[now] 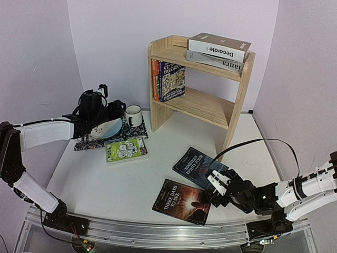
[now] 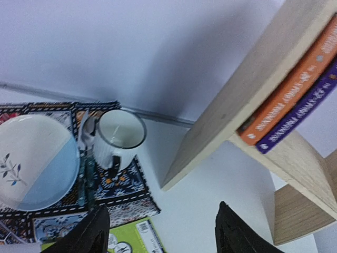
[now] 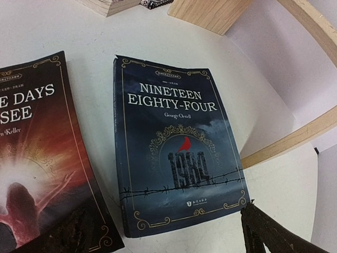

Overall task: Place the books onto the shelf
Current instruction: Adjust the book at the center of the board.

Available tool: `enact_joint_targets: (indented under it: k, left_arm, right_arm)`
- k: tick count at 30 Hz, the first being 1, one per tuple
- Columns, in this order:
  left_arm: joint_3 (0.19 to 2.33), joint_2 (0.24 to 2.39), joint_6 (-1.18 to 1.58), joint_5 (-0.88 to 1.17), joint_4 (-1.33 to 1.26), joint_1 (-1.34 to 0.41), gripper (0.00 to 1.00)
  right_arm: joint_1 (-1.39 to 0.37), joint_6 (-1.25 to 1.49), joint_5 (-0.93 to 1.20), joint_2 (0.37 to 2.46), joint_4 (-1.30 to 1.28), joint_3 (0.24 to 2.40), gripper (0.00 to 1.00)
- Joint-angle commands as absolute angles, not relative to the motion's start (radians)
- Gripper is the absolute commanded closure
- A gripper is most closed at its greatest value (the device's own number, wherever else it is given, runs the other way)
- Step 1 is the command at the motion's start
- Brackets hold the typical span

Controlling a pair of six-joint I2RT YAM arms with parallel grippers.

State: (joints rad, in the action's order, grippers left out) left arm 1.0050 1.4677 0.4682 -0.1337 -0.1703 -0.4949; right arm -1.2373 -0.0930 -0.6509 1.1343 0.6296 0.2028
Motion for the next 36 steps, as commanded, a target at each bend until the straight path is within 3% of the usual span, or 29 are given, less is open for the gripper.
enact_joint_targets:
  k: [1, 4, 8, 12, 15, 17, 27, 36]
  left_arm:
    - [1.009, 1.459, 0.573, -0.055, 0.013, -0.405, 0.23]
    - [1.010, 1.489, 0.581, -0.001, 0.044, -0.344, 0.16]
    - [1.028, 1.548, 0.581, 0.057, 0.060, -0.285, 0.16]
    - [1.081, 1.620, 0.581, 0.062, 0.095, -0.271, 0.23]
    - [1.112, 1.661, 0.592, 0.066, 0.106, -0.271, 0.40]
    - [1.124, 1.683, 0.599, 0.062, 0.108, -0.271, 0.45]
    - [1.236, 1.880, 0.580, 0.043, 0.183, -0.269, 0.47]
    - [1.196, 1.897, 0.579, 0.103, 0.187, -0.269, 0.47]
  right_arm:
    - [-1.233, -0.094, -0.656, 1.141, 0.646, 0.228, 0.02]
    - [-1.233, -0.095, -0.656, 1.153, 0.644, 0.234, 0.02]
    - [-1.233, -0.094, -0.655, 1.160, 0.641, 0.238, 0.02]
    - [-1.233, -0.092, -0.657, 1.149, 0.641, 0.233, 0.02]
    - [-1.233, -0.091, -0.660, 1.142, 0.641, 0.230, 0.02]
    - [-1.233, -0.091, -0.660, 1.140, 0.641, 0.229, 0.02]
    - [-1.233, -0.094, -0.654, 1.140, 0.643, 0.230, 0.02]
    - [-1.234, -0.094, -0.656, 1.143, 0.643, 0.230, 0.02]
